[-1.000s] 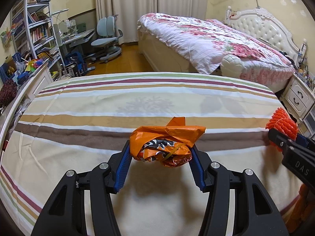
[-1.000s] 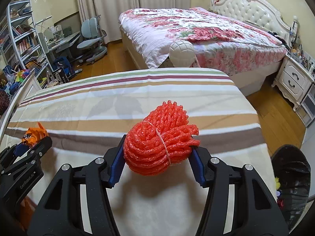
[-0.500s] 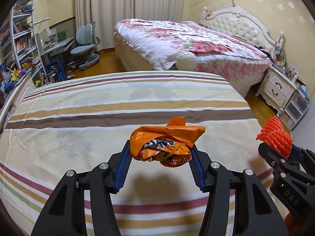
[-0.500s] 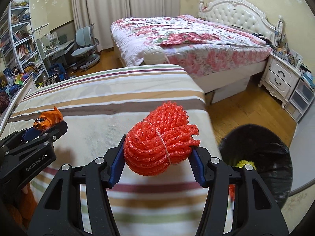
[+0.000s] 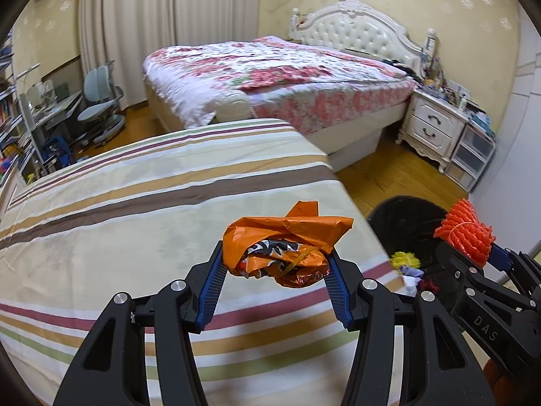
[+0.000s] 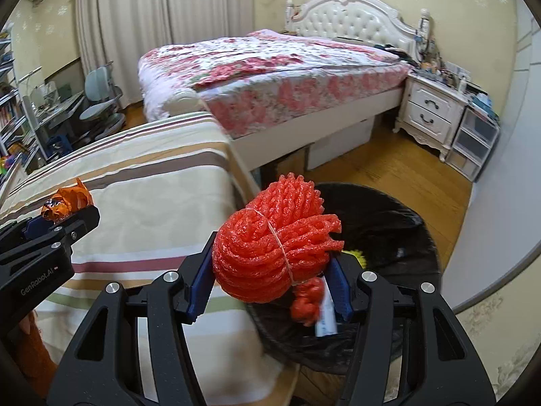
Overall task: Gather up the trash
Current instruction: 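Carry the mesh ball and wrapper over the black bin with both grippers, then open both grippers over the bin to drop the ball and wrapper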
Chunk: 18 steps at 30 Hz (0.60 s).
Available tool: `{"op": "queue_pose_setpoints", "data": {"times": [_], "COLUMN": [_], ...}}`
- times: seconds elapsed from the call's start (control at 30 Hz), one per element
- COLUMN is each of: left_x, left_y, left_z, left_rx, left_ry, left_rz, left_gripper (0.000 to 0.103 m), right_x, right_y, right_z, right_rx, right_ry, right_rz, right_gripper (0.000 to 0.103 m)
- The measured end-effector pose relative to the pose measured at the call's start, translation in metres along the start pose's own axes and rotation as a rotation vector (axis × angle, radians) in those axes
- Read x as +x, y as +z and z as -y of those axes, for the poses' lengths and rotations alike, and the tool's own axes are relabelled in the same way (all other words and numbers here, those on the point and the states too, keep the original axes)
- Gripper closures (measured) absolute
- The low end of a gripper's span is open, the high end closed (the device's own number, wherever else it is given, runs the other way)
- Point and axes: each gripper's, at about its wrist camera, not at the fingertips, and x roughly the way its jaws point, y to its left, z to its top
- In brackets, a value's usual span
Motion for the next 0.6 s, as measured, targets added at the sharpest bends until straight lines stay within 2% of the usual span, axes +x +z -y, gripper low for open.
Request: {"op": "queue_pose_setpoints", "data": {"times": [0.27,0.6], "left_x": [0.011,0.030], "left_y": [0.006,0.010], "left_z": [0.051,0.100], "left_rx": [0.068,0.121], "left_ry": [-0.056,-0.087], "left_rz": [0.007,0.009], "left_gripper": [0.049,0.049], "right_x": [0.000,0.012], "right_y": [-0.002,-0.003], "right_z": [0.046,0.085], "right_rx": [0.064,0.130], "right_ry": [-0.061,-0.106], "right_rz": [0.015,0.004], "right_gripper": [0.047,0.047]}}
